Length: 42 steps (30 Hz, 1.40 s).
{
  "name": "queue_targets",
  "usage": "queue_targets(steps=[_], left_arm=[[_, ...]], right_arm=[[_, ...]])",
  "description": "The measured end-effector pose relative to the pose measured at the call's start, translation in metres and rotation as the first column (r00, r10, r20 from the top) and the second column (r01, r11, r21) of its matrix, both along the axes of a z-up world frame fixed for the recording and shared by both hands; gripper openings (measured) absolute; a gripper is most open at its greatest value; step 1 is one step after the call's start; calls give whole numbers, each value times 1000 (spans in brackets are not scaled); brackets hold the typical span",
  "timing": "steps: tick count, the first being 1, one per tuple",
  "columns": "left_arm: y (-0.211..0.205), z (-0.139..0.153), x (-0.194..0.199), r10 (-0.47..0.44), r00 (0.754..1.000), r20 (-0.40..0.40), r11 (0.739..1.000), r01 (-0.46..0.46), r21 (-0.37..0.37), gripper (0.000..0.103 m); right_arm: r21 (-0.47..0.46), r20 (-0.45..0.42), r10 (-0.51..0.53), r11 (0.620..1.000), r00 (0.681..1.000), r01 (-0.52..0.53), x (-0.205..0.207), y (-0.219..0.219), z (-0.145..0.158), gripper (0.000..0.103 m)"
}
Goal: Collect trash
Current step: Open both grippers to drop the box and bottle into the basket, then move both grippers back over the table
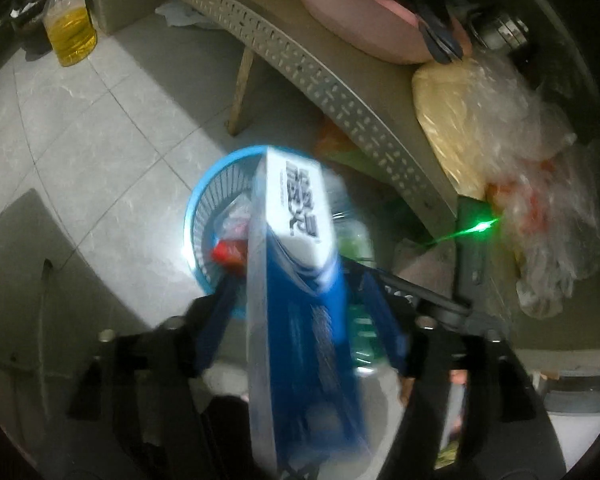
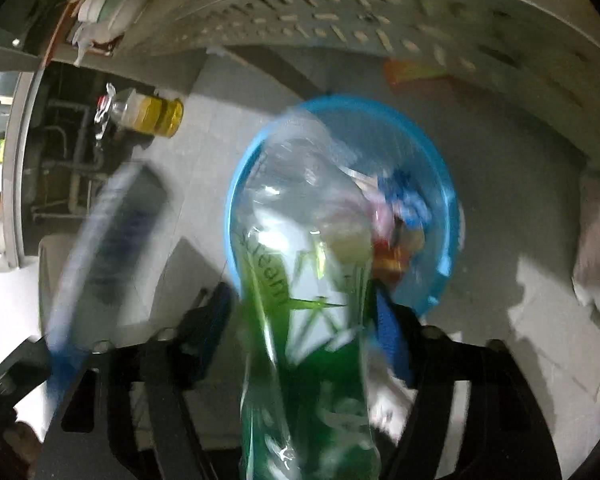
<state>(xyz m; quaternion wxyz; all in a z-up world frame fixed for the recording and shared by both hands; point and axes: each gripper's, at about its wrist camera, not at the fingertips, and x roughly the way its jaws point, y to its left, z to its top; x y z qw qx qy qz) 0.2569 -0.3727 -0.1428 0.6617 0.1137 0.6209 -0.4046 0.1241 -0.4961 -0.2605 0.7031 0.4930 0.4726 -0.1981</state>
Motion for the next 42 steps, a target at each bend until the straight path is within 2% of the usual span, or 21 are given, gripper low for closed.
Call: queue_targets(steps=[3,5,8,13,17,25,27,31,35,37,42], left_arm=[[-1,-3,3,25,1000,11,1000,-25,1,66],[5,-2,2,42,999,-1,999,-42,-5,66],[16,10,1,38,999,36,999,-37,-14,66],[40,35,2,76,993,92,996,-72,-48,66],[65,59,1,112,984,135,992,-103,-71,66],[125,106,-30,136,970,203,985,-110,-134,70],[149,117,-43,136,967,217,983,-104,-152,72],[196,130,-62,146,962,229,977,-105,-183,76],[250,142,-72,192,950,246,969,-144,-201,78],[276,147,-76,227,939,258,962,-174,-212,80],[353,161,-83,364,887,283,920,-296,-255,83]], right_arm=[[-63,-50,-3,998,999,-1,5,3,-10,77],[-88,-52,-18,996,998,13,0,9,-13,77],[-125,-37,-13,992,999,8,-14,19,-6,77],[-223,-48,-15,975,999,4,-40,39,16,77],[-260,-40,-16,966,999,5,-67,51,38,77],[-335,-32,62,940,998,-70,-90,87,84,77],[-366,-26,114,923,993,-116,-88,101,103,77],[-418,23,210,890,977,-181,-88,124,143,83],[-474,84,296,852,951,-224,-82,145,184,88],[-488,103,334,838,937,-245,-77,155,198,88],[-504,159,437,807,885,-308,-57,188,231,88]])
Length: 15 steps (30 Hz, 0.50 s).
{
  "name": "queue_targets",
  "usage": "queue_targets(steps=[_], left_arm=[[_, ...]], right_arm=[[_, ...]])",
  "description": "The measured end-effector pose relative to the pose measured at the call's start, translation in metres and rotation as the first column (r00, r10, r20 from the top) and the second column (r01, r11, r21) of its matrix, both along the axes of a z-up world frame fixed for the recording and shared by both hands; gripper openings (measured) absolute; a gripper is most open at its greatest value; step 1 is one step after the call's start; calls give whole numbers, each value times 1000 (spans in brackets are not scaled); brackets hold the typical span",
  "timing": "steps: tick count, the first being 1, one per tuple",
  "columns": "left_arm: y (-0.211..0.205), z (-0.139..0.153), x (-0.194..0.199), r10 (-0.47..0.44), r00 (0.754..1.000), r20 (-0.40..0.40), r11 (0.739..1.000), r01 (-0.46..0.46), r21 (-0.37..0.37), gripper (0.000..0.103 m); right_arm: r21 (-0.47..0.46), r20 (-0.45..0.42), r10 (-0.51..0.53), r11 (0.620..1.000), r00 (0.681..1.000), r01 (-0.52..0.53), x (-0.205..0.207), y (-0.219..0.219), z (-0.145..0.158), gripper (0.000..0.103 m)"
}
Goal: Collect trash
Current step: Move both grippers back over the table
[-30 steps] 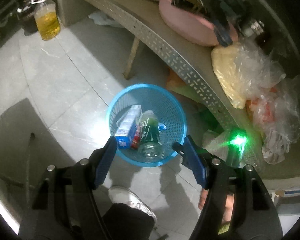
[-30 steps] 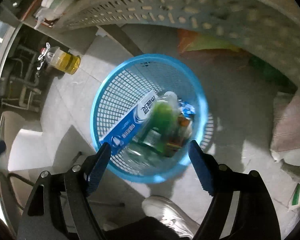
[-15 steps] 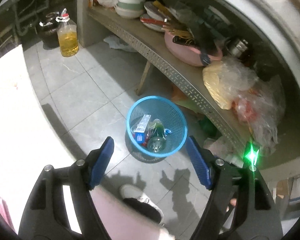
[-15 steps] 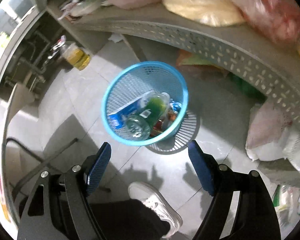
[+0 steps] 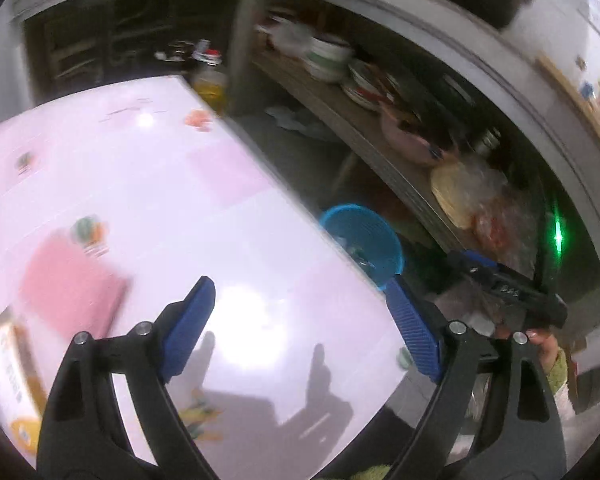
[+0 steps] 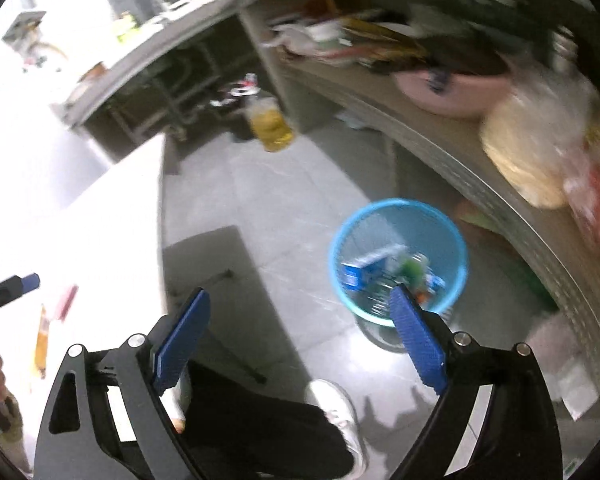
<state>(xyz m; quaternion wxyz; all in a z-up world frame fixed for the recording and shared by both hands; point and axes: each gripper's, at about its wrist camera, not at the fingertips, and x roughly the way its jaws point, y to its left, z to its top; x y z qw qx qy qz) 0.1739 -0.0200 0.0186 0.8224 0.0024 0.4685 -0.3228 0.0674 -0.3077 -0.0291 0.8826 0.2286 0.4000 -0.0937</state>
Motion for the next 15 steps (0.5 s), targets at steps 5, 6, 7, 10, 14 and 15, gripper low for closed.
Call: queue_targets(steps=[5,6,7,10,14,15], left_arm=[[56,3,-4,126,992,11,992,-125,-19,83],[63,3,-5,140,990,15,990,-140,-19,83],[74,3,-7,164,986,24,986,-164,-16,83],[98,4,-12,217,975,47,976,-217,-4,83],[129,5,-20,270,960,68,963,-270,-9,83],[138,4,-21,287,956,66,958,-287,-10,83]], right_arm=[[-4,49,106,994,993,-106,20,39,23,88],[-6,53,130,991,990,-130,24,48,27,88],[-7,54,144,990,988,-143,27,53,29,88],[-13,44,206,978,978,-206,43,77,36,88],[-34,23,273,962,962,-272,59,106,42,88],[-36,22,291,956,957,-290,62,113,43,88]])
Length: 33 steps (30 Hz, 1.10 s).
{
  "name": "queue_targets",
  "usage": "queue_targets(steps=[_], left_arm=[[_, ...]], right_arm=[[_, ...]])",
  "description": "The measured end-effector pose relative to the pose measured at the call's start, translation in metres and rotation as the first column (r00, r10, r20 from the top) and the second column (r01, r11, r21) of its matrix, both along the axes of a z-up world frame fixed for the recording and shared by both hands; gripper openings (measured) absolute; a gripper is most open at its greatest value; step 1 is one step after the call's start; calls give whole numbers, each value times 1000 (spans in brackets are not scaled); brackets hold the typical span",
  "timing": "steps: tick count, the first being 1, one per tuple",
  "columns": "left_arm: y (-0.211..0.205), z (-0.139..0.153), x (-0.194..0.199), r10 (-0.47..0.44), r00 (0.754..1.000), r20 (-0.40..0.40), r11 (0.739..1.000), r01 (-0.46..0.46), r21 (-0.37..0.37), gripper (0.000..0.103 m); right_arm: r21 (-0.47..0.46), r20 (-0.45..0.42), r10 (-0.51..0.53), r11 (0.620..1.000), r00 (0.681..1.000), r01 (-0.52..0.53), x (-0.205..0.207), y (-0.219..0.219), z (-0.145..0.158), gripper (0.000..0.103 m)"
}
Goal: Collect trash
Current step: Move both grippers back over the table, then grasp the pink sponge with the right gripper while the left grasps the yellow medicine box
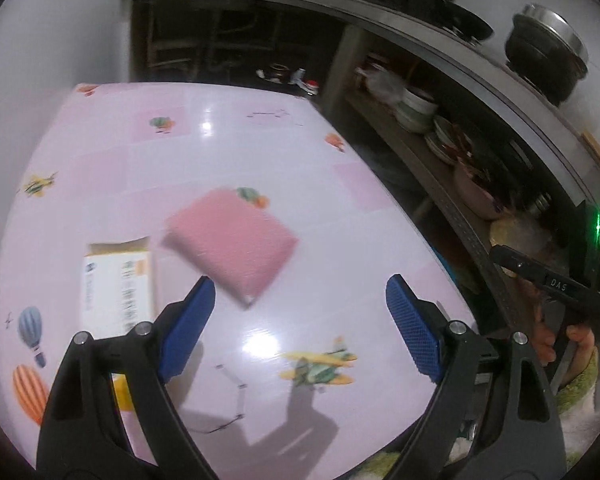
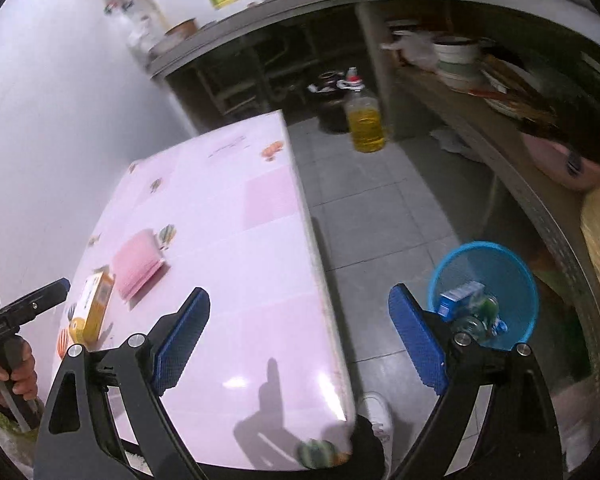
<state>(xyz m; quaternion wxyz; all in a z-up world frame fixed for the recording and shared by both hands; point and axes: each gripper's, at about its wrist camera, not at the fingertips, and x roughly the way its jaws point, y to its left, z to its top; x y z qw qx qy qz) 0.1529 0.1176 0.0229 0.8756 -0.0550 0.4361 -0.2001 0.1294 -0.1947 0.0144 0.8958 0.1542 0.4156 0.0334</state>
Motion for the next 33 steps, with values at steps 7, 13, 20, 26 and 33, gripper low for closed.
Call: queue_targets(steps=[7,13,20,26,33], left_arm=[[52,-13,-18,119,993,-17,993,-119,28,83],[75,-26,-29,180,984,-10,982,-179,63,83],[84,-46,1,209,977,-31,968,-203,146,83],[91,-65,26,240,967,-82,962,-226,151,83],[95,-84,39,265,954,-144,955,-238,177,75]], right_arm=[[-5,-25,126,992,992,-126,22,49,1,88],[-1,-70,252,967,965,-253,50,100,-2,88],[-154,-106,528,829,843,-538,98,190,-11,88],[-179,-160,621,746,768,-641,145,242,-27,88],[-182,-247,656,691,713,-699,159,269,-55,88]])
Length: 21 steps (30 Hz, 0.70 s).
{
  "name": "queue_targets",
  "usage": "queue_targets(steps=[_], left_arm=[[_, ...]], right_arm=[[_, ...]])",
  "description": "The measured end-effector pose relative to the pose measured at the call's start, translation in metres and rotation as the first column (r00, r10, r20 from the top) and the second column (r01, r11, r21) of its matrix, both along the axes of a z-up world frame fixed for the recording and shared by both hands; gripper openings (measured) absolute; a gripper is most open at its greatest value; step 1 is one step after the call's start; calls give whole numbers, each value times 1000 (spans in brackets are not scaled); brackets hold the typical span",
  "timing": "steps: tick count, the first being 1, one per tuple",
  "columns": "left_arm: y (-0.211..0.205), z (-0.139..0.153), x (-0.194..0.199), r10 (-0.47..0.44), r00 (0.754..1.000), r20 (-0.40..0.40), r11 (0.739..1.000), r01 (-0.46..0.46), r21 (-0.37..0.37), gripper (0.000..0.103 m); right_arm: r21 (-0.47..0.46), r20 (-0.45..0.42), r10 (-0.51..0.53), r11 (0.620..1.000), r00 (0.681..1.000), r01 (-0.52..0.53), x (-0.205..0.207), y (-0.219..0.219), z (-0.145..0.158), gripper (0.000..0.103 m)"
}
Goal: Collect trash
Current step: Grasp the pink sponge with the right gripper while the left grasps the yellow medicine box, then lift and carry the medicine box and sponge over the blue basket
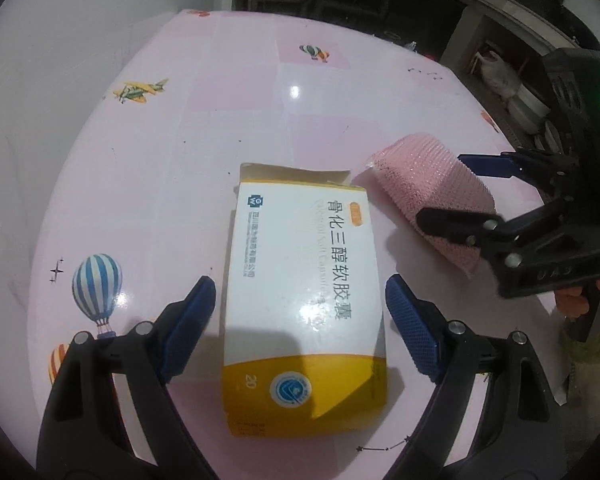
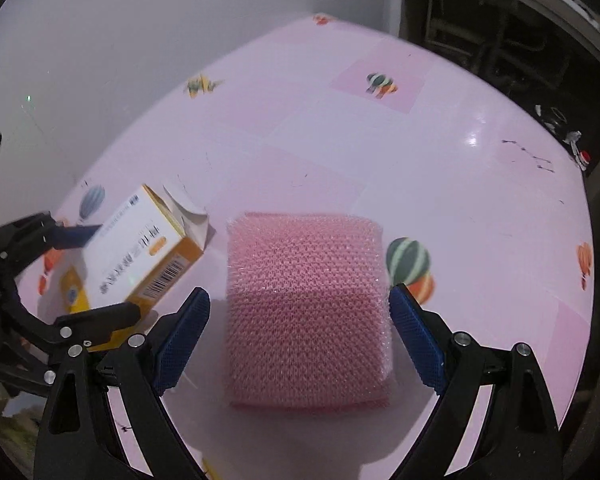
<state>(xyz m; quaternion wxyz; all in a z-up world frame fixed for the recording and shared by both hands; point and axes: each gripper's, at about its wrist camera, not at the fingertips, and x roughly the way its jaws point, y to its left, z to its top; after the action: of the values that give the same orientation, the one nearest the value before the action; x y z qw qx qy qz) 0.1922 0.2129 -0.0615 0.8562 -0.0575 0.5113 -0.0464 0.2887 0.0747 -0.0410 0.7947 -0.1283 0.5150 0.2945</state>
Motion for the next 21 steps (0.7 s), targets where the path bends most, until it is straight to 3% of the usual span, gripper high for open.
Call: queue_targets(steps=[3,10,16,19,21], left_arm=[[1,-3,0,20,1000,0,1000,-20,-15,71],[-22,-1,-12,-21,1000,-6,998,21,-63,68],[-81,-1,-31,-176,984,-16,979,174,-104,68],[-112,-2,-41,-269,963,-15,961,267,-71,69],[-124,-3,-45,-299,954,-14,954,298,-37,71]], right_arm=[[-5,-16,-21,1000,1000,21,-4,-7,-6,80],[5,-31,-164,986,986,164,-33,-62,-4,79],[42,-68,-390,918,918,394,-95,-144,2,79],[9,-50,-473,881,880,474,-124,-170,1,79],[6,-36,-489,872,872,489,-132,-172,0,79]])
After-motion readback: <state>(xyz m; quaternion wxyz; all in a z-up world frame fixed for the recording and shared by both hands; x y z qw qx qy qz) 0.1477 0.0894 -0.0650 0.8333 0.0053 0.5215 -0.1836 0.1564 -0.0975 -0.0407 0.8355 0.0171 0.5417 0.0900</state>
